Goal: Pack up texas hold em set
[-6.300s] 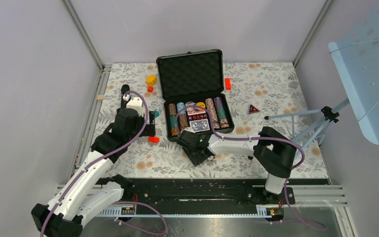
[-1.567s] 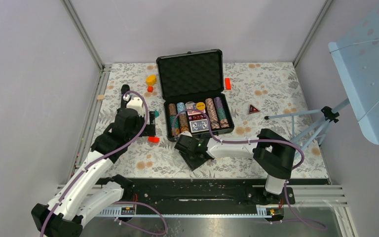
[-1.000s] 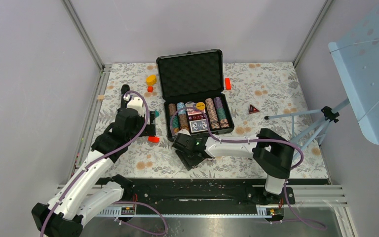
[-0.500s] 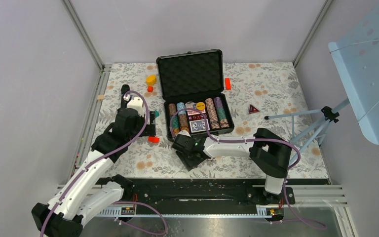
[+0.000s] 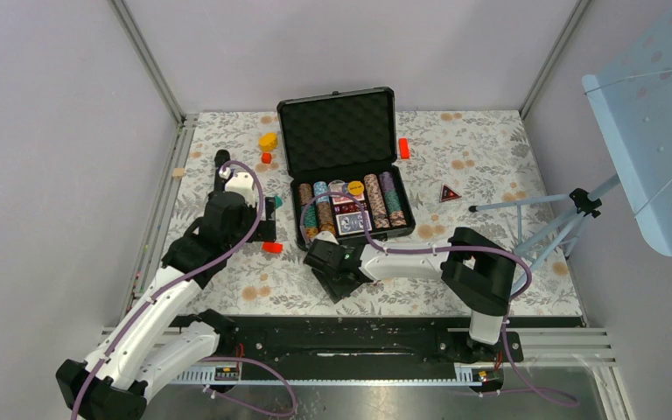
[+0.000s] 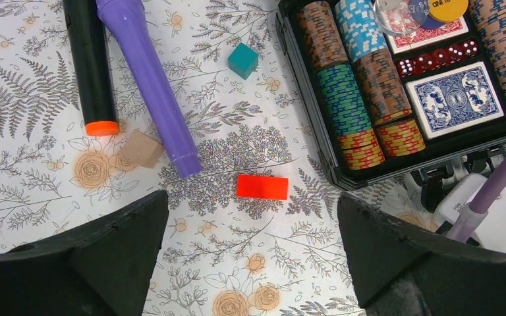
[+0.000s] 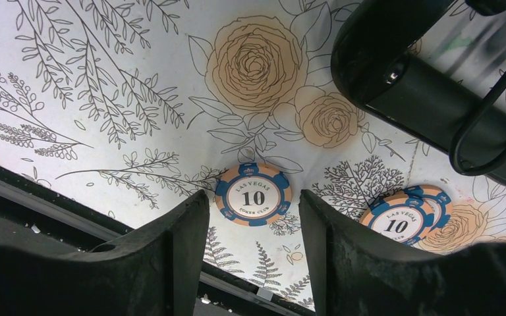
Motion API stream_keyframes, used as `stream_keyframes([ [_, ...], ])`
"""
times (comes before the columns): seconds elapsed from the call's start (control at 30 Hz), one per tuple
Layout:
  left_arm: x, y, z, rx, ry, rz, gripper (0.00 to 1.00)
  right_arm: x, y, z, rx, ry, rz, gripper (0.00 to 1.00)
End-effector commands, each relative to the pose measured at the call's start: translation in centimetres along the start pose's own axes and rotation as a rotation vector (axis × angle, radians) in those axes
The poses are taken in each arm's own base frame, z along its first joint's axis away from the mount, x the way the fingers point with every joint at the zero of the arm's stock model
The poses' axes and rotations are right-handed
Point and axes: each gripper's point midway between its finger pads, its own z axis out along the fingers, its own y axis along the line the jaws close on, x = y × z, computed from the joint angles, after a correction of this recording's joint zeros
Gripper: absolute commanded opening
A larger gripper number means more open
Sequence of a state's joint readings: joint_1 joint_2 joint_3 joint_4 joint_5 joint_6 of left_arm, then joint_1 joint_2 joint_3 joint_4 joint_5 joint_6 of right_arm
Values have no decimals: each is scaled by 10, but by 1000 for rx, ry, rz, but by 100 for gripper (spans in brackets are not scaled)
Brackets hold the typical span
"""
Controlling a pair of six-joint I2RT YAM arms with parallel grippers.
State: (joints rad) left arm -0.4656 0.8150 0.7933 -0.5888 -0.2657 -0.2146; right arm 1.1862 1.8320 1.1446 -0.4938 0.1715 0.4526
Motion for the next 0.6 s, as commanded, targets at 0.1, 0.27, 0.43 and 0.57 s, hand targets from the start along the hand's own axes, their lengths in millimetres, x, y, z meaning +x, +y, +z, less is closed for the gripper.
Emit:
stream_keyframes([
  [0.1, -9, -3, 1, 14, -36, -13, 99, 27, -16, 14, 105, 88, -44, 59],
  [0.27, -9, -3, 1, 16, -37, -13, 99, 31, -17, 15, 116, 95, -48, 59],
  [0.43, -9, -3, 1, 15, -38, -14, 99, 33, -17, 16, 117, 101, -49, 56],
  [0.57, -10, -3, 1, 16, -38, -13, 99, 32, -16, 15, 111, 98, -49, 52],
])
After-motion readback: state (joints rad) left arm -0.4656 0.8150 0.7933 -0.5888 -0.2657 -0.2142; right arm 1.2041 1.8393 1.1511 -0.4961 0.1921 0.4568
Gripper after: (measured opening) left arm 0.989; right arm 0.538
